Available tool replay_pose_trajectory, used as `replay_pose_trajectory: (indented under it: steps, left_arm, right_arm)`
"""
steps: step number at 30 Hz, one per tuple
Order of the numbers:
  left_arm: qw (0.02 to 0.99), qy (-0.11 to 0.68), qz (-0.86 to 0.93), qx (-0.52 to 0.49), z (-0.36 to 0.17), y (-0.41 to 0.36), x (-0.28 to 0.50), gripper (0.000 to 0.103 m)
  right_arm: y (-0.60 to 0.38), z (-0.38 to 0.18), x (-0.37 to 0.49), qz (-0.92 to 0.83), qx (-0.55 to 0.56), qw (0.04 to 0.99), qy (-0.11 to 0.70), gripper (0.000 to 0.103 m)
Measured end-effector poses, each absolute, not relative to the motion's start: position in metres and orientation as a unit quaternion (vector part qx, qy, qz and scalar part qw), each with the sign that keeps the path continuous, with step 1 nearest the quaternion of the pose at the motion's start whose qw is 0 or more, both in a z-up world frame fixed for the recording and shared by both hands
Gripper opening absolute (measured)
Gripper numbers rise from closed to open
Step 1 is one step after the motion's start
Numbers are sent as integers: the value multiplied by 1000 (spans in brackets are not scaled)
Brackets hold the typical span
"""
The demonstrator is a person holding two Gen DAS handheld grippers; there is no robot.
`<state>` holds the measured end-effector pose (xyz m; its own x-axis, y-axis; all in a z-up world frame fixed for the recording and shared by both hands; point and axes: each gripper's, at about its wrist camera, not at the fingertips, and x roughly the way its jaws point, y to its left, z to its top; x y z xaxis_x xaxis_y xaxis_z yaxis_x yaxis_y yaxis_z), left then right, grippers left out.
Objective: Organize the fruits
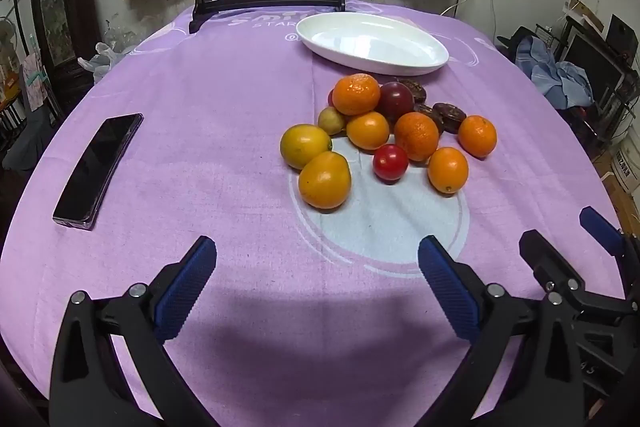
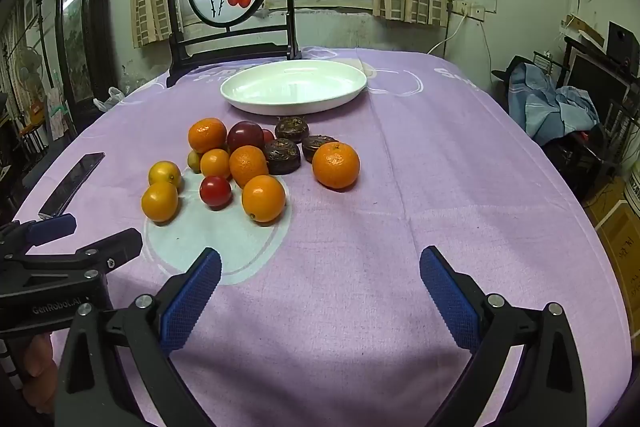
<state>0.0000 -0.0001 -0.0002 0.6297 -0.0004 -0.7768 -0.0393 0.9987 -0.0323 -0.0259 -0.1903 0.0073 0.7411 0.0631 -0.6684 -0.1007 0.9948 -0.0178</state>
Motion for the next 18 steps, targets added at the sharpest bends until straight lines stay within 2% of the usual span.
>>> replay_pose_trajectory:
  steps: [18]
  left_arm:
    - [899, 436, 16, -28, -8, 5, 5, 99]
  right_arm:
    - [-195, 5, -27, 42, -19, 932, 358, 100]
